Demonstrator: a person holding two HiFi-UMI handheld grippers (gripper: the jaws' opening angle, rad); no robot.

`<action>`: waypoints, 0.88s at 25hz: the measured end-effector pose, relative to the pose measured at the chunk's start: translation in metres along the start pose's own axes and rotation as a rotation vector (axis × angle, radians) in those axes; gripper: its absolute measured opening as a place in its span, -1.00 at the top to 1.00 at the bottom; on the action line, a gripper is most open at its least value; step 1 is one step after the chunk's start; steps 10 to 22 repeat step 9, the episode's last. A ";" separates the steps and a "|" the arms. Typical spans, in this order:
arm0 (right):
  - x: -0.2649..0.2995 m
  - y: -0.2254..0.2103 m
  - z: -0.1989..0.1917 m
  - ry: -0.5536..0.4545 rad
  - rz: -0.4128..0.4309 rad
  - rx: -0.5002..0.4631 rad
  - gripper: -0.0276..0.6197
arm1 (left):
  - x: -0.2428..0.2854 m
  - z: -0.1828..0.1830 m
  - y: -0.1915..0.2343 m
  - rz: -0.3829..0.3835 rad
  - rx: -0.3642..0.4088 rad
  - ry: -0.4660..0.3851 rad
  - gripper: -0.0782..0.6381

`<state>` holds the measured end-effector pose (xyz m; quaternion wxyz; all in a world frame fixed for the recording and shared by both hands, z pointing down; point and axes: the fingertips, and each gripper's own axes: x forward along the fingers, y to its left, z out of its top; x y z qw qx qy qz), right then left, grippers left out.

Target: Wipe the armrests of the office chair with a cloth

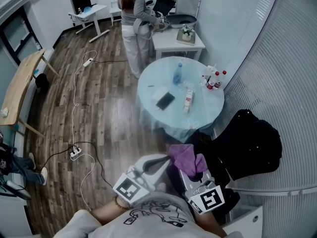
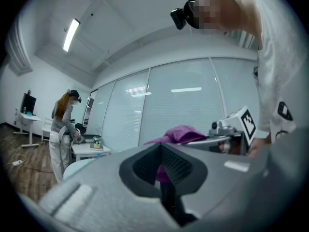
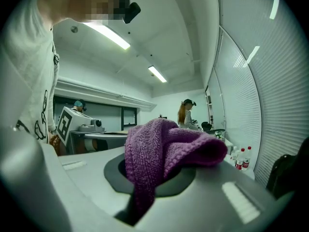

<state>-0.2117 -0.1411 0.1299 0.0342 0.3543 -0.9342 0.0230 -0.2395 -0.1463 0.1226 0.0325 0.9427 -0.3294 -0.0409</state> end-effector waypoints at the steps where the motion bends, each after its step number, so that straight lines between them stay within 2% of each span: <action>1: 0.000 0.000 -0.001 0.001 -0.001 0.000 0.83 | 0.000 -0.001 0.000 0.001 0.001 0.001 0.77; 22: 0.004 -0.007 -0.002 0.001 -0.014 -0.004 0.83 | 0.001 -0.002 0.007 0.010 -0.010 0.004 0.77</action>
